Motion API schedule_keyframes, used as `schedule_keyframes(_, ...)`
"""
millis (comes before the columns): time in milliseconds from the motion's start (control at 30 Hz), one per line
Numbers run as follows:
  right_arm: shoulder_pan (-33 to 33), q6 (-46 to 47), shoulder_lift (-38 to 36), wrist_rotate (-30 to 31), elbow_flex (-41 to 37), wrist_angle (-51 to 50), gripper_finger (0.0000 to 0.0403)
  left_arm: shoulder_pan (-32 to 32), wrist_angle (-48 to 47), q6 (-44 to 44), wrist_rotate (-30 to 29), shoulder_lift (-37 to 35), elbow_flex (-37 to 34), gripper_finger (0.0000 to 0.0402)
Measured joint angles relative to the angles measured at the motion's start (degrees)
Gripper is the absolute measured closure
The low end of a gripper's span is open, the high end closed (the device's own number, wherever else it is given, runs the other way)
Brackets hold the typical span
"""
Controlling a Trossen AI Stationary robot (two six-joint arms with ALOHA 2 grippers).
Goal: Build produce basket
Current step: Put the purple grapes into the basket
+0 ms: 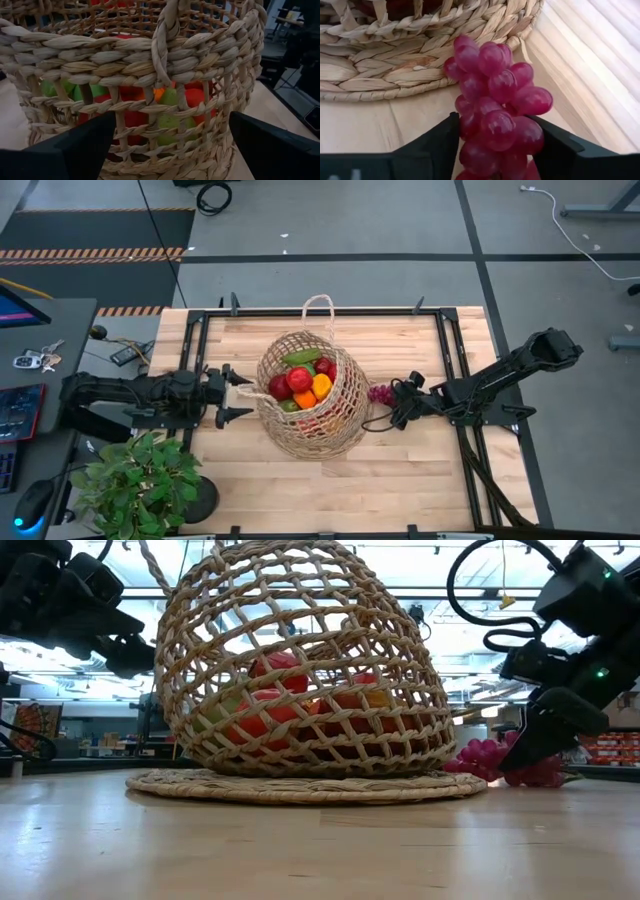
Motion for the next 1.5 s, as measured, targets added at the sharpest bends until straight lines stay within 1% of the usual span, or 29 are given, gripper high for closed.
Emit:
schedule_keyframes(100, 0.0, 0.1, -0.1, -0.9, 0.2, -0.4, 0.0195, 0.0, 0.0, 0.1, 0.0, 0.0, 0.0, 0.0004)
schedule_keyframes(200, 0.0, 0.2, -0.1, -1.7, 2.5, -3.6, 0.0206, 0.0, 0.0, 1.3, 0.0, 0.0, 0.0, 0.0004)
schedule_keyframes(367, 0.0, 0.0, -0.1, -1.7, 9.0, -12.7, 0.0211, 0.0, -1.5, 0.5, 0.0, 0.0, 0.0, 0.0006)
schedule_keyframes(533, -0.1, 0.0, -0.1, -1.6, 15.9, -23.0, 0.0211, 0.0, -3.1, -0.4, 0.0, 0.0, 0.0, 0.0029)
schedule_keyframes(633, -0.1, 0.0, -0.1, -1.6, 20.9, -30.2, 0.0211, 0.0, -4.3, -0.5, 0.0, 0.0, 0.1, 0.0055)
schedule_keyframes(767, -0.1, 0.0, -0.1, -1.4, 27.7, -37.7, 0.0211, 0.0, -4.7, -0.5, 0.0, 0.0, 0.1, 0.0105)
schedule_keyframes(900, -0.1, -1.1, -0.1, -1.3, 32.9, -41.8, 0.0211, 0.0, -5.6, -1.7, 0.0, 0.0, 0.1, 0.0164)
schedule_keyframes(1100, -0.1, -3.0, -0.6, -1.3, 40.7, -47.0, 0.0211, 0.0, -6.0, -4.4, 0.0, 0.0, 0.1, 0.0264)
schedule_keyframes(1200, -0.1, -4.4, -1.9, -0.9, 44.8, -48.4, 0.0211, 0.0, -5.9, -4.3, 0.0, 0.0, 0.1, 0.0304)
schedule_keyframes(1333, 0.0, -7.2, -3.7, 0.4, 50.7, -48.4, 0.0211, 0.0, -5.9, -4.3, 0.0, 0.0, 0.1, 0.0337)
schedule_keyframes(1433, -0.1, -10.4, -5.0, 1.7, 54.4, -46.7, 0.0211, 0.0, -5.9, -4.4, 0.0, 0.0, 0.1, 0.0349)
schedule_keyframes(1500, 0.0, -14.9, -5.7, 1.7, 55.8, -45.4, 0.0211, 0.0, -5.8, -5.4, 0.0, 0.0, 0.1, 0.0353)
